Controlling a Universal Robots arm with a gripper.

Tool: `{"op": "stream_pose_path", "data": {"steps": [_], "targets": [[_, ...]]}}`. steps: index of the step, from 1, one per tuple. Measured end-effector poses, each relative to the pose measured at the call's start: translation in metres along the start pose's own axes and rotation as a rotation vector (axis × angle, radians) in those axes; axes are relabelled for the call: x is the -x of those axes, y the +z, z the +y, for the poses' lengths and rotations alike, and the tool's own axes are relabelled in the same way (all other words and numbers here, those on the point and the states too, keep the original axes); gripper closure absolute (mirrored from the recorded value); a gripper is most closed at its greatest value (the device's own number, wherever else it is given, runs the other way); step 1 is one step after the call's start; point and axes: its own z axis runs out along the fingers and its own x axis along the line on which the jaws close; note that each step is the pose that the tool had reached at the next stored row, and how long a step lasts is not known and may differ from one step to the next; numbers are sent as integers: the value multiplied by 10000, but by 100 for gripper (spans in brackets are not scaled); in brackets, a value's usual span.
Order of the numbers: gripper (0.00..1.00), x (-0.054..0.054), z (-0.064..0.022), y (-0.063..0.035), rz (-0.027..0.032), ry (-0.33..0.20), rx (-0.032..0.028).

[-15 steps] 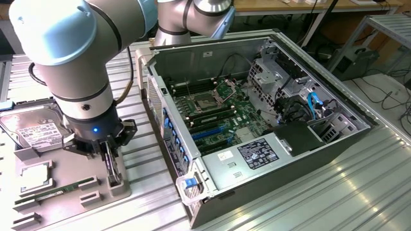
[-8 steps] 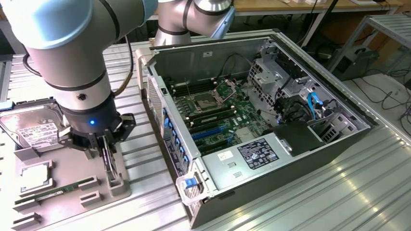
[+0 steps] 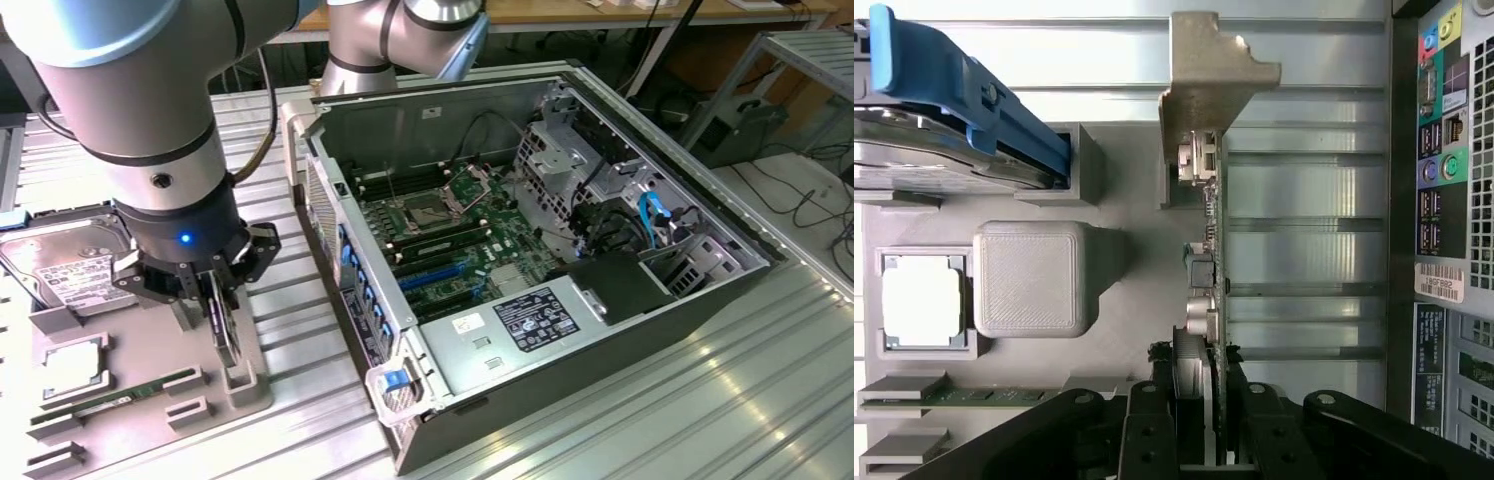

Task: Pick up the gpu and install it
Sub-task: 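Pick up the gpu and move the gpu toward the slot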

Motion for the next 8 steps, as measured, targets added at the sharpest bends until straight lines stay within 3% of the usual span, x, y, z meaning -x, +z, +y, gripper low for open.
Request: {"op": "stream_pose_path", "data": {"steps": [8], "targets": [[71,-1,0,-12,5,0,9]]}}
